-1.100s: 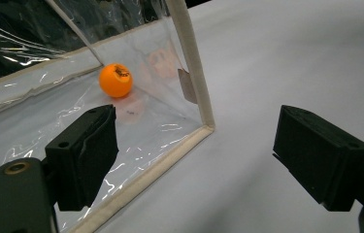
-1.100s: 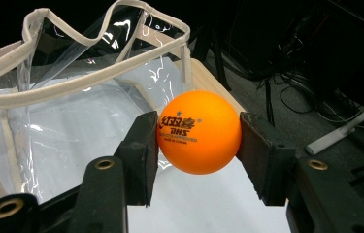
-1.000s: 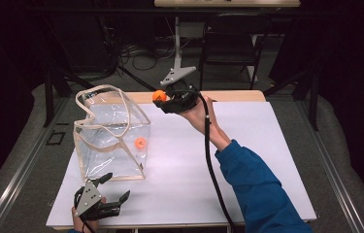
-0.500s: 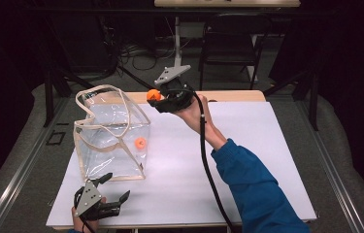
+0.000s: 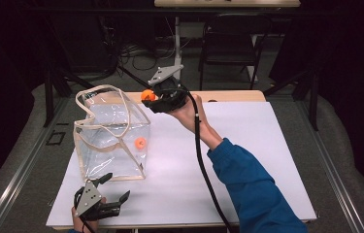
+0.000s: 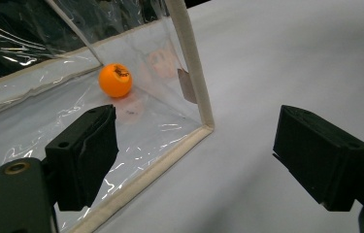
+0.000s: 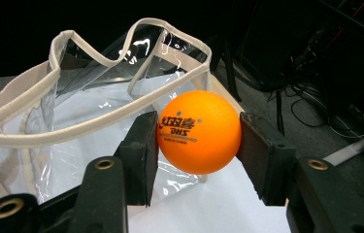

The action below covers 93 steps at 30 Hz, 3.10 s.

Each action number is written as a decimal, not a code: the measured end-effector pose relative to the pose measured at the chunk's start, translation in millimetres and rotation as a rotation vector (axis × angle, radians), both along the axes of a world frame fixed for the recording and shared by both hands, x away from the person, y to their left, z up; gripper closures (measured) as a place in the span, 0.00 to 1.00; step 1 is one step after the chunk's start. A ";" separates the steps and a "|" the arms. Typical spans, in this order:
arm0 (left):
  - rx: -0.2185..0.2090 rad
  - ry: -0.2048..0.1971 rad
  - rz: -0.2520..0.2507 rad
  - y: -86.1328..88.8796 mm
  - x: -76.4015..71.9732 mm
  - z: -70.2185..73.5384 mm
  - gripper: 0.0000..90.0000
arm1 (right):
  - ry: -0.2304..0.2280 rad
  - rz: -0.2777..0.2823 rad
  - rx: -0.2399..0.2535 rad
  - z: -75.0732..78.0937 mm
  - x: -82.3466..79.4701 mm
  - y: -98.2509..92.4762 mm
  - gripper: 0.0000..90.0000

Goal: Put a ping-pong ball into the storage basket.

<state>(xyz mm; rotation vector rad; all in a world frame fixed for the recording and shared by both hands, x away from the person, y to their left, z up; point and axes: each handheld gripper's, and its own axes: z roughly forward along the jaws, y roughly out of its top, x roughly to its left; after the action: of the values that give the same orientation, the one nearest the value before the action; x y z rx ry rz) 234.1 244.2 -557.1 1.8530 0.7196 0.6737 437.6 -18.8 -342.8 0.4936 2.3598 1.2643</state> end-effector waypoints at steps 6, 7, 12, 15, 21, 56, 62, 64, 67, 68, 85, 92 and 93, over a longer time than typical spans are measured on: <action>0.001 -0.001 0.000 0.2 0.0 0.0 0.18 | -0.004 0.008 -0.002 1.2 -0.9 5.8 0.56; 0.001 0.000 -0.001 0.2 0.0 0.1 0.18 | -0.003 0.009 -0.002 1.7 -1.1 6.7 0.56; -0.001 0.002 -0.001 0.2 0.0 -0.2 0.18 | -0.005 0.019 0.007 3.5 -1.7 10.8 0.56; -0.001 0.001 -0.001 0.3 0.0 -0.1 0.18 | -0.006 0.021 0.009 3.8 -1.4 13.3 0.56; 0.001 -0.001 -0.001 0.2 -0.4 0.1 0.18 | -0.010 0.031 0.004 4.4 -2.6 19.2 0.56; -0.007 -0.004 0.001 0.9 -0.7 0.2 0.18 | -0.003 0.092 -0.013 4.4 -6.1 54.4 0.56; -0.006 -0.003 -0.001 1.1 -0.7 0.3 0.18 | 0.002 0.097 -0.016 2.7 -6.0 58.3 0.56; -0.007 -0.003 0.000 0.9 -0.7 0.2 0.18 | 0.003 0.099 -0.020 2.5 -6.0 59.8 0.56; -0.006 -0.003 0.001 0.9 -0.8 0.2 0.18 | 0.000 0.098 -0.025 2.0 -6.9 62.7 0.56; -0.006 -0.003 0.001 0.8 -0.9 0.2 0.18 | 0.000 0.098 -0.028 2.2 -7.6 63.7 0.56; -0.004 -0.001 -0.001 2.0 -1.1 0.3 0.18 | 0.023 0.115 -0.065 -6.7 -6.5 81.6 0.56; -0.004 -0.002 0.000 2.2 -1.4 0.4 0.18 | 0.042 0.122 -0.086 -11.8 -6.8 88.9 0.56; -0.004 -0.001 0.000 2.3 -1.5 0.4 0.18 | 0.041 0.121 -0.090 -12.4 -6.9 89.6 0.56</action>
<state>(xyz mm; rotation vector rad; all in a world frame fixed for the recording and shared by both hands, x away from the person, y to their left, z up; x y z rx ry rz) 232.6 246.5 -556.7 1.8484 0.7199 0.6732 430.7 70.8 -355.2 0.3560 2.5020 1.2034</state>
